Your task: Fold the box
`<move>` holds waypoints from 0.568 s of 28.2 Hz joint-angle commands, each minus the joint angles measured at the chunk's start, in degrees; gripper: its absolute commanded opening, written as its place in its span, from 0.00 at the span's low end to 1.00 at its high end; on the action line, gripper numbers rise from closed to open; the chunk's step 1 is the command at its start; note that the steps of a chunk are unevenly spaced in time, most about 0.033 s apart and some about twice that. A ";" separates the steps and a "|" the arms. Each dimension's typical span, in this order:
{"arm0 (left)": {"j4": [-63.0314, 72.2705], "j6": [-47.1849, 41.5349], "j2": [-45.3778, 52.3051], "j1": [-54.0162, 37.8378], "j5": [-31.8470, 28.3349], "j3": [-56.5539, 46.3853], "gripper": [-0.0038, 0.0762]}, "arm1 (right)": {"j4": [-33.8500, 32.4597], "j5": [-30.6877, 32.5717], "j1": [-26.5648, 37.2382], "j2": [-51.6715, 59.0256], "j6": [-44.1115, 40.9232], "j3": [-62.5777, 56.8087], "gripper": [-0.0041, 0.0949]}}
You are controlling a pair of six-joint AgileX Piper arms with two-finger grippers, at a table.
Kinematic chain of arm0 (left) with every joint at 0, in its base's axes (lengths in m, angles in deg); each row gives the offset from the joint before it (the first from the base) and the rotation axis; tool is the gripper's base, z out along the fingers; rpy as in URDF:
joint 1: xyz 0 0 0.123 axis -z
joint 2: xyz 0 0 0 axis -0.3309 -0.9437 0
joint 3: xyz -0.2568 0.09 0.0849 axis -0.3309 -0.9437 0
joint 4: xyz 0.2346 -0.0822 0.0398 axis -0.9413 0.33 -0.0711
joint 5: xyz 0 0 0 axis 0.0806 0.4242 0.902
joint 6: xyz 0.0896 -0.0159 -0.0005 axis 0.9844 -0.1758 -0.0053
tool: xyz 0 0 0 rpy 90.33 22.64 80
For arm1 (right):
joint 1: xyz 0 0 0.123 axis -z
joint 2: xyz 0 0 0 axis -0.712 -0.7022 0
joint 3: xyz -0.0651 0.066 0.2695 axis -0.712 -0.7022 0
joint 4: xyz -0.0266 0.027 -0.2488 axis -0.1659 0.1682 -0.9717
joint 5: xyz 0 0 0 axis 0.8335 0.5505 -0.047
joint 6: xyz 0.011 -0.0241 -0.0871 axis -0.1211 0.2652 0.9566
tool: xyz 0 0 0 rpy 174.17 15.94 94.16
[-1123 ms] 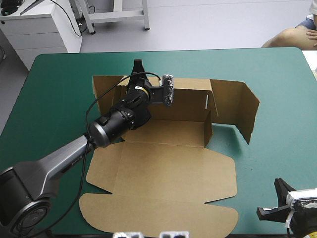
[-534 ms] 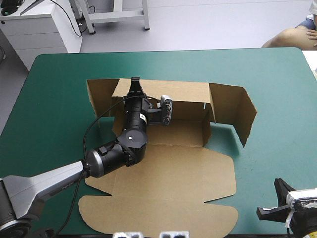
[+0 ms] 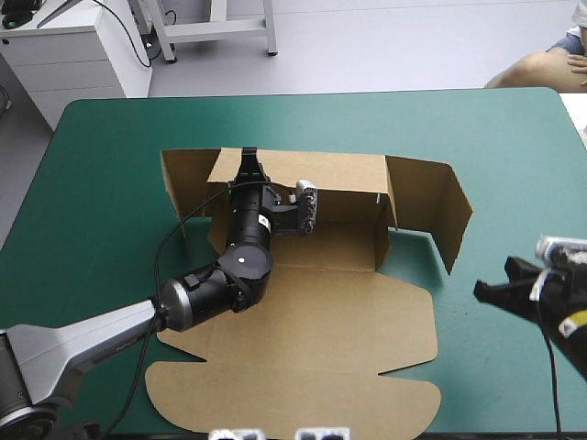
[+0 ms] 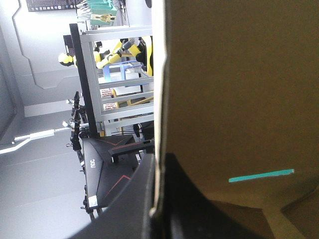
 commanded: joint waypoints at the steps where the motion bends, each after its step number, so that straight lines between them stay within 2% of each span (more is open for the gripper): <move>1: -4.41 -0.90 2.46 0.41 1.93 1.41 0.04 | -1.61 -4.77 0.32 -11.59 3.50 11.85 0.02; 6: -4.21 -0.90 2.46 0.41 1.93 1.41 0.04 | -0.14 -5.70 0.32 -26.91 7.49 27.72 0.02; 10: -4.21 -0.90 2.46 0.41 1.93 1.41 0.04 | 6.61 -5.48 0.32 -38.11 13.21 37.13 0.02; 12: -4.21 -0.90 2.46 0.41 1.93 1.41 0.04 | 11.60 -3.15 0.32 -45.70 15.24 41.79 0.02; 16: -4.21 -0.90 2.46 0.41 1.51 1.41 0.04 | 14.87 4.54 0.32 -55.09 17.01 49.80 0.02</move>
